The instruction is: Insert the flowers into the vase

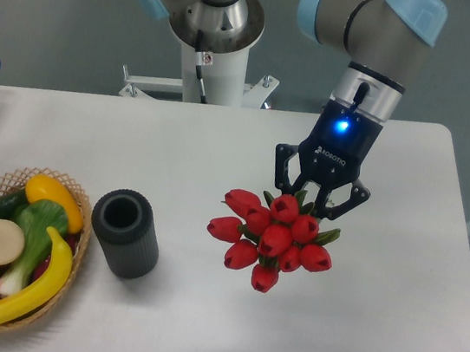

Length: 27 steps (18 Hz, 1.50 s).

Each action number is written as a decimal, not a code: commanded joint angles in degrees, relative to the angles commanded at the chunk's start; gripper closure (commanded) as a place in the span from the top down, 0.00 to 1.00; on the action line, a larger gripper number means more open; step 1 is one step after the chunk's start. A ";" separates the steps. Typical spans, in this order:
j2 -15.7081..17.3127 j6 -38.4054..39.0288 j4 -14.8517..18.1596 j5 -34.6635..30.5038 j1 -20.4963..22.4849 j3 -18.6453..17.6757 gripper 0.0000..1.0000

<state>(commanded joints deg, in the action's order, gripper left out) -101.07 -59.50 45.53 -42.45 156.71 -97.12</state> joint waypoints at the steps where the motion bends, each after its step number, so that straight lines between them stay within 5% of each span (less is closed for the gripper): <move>1: 0.00 0.00 0.00 0.00 0.00 0.00 0.35; 5: 0.09 -0.09 -0.09 1.75 -0.35 0.09 0.35; 13: 0.00 -1.40 -1.76 20.90 -3.94 0.00 0.34; 19: 0.09 -1.32 -1.85 22.76 -10.45 -0.35 0.34; 27: 0.35 -5.53 -2.02 28.91 -13.97 -2.28 0.34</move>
<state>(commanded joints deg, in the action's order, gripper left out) -100.72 -65.03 43.51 -13.54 142.74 -99.40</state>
